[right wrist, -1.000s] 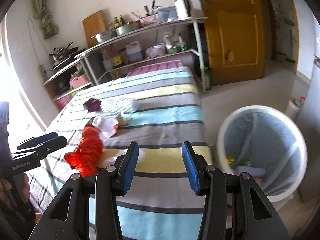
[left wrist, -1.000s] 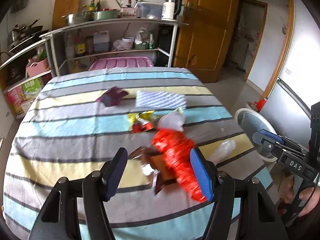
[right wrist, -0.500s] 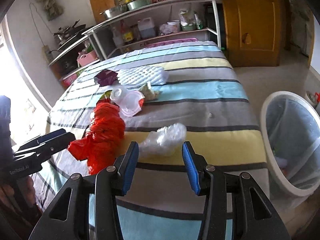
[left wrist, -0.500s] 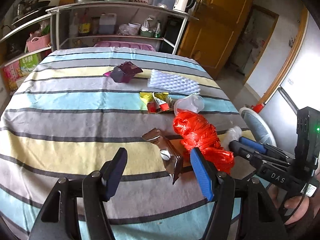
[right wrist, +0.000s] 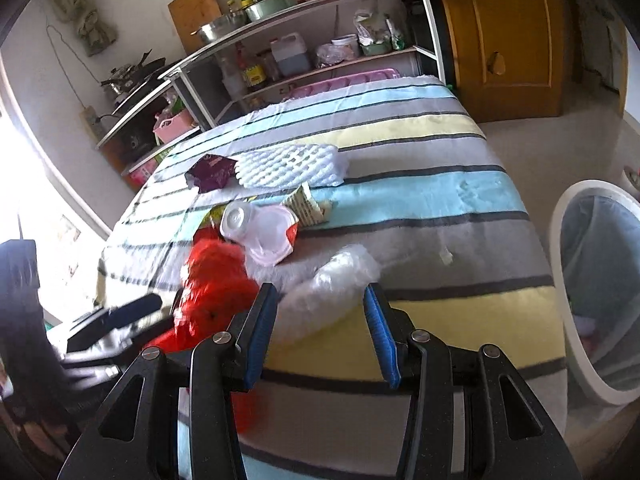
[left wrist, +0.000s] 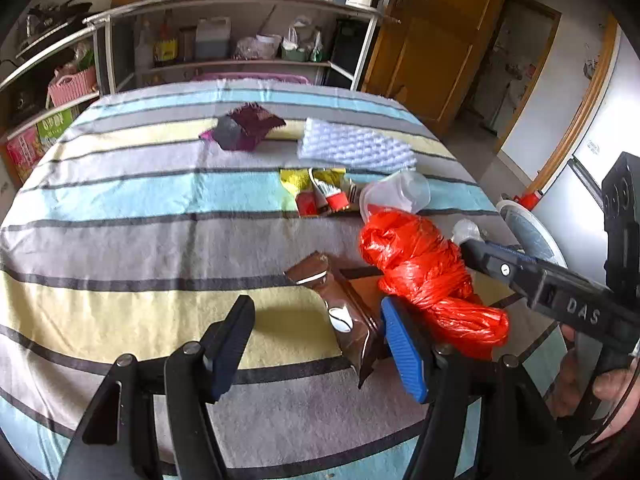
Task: Collect trash
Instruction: 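Grasp the brown wrapper with left gripper while right gripper grasps clear plastic bag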
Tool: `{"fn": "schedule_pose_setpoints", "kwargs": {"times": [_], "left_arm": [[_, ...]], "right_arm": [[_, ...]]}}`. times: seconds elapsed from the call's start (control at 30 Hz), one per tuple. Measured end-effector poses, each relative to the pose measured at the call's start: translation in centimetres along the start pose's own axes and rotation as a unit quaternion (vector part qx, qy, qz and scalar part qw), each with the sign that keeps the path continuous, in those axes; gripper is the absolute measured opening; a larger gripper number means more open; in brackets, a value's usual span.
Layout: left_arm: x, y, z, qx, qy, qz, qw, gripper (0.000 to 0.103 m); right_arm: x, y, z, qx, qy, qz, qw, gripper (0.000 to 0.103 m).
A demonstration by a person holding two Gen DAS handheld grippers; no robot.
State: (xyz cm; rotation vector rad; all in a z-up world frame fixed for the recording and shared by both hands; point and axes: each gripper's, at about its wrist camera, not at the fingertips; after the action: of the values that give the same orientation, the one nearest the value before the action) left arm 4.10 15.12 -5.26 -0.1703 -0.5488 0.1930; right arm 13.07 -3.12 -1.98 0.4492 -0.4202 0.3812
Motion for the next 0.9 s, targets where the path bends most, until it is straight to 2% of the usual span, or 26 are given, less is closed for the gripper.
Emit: {"fn": "schedule_pose_setpoints", "kwargs": {"times": [0.13,0.27,0.37,0.43,0.57,0.67,0.9], "left_arm": [[0.1,0.1,0.0,0.002,-0.003,0.001,1.0,0.067],[0.1,0.0,-0.1,0.012,-0.004,-0.005,0.9999,0.066],[0.3,0.0,-0.2,0.019,-0.004,-0.007,0.9998,0.056],[0.3,0.1,-0.1,0.015,-0.005,-0.006,0.9999,0.051],[0.3,0.2,-0.1,0.013,-0.003,-0.007,0.9999,0.029],[0.3,0.0,-0.2,0.014,-0.004,-0.011,0.9998,0.02],[0.4,0.0,-0.1,0.016,-0.007,-0.01,0.9998,0.018]], "right_arm": [[0.4,-0.1,-0.9,-0.001,0.013,-0.011,1.0,0.046],[0.4,0.3,-0.9,-0.012,0.007,0.002,1.0,0.043],[0.1,0.6,-0.7,-0.018,0.003,0.012,1.0,0.036],[0.0,0.6,-0.6,-0.017,0.001,0.015,1.0,0.035],[-0.2,0.5,-0.4,-0.017,-0.004,0.014,1.0,0.034],[-0.2,0.3,-0.3,-0.017,-0.007,0.014,1.0,0.034],[-0.5,0.0,0.2,-0.02,-0.015,0.018,1.0,0.032]]}}
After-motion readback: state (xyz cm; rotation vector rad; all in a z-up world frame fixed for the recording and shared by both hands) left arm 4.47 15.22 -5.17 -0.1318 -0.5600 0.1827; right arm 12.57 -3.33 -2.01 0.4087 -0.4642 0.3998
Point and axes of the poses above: each gripper's, at about its wrist camera, not at the fingertips, and z roughly against the way its jaws point, y to its left, x to its top, and after that the axes turned 8 degrees about y, right-handed
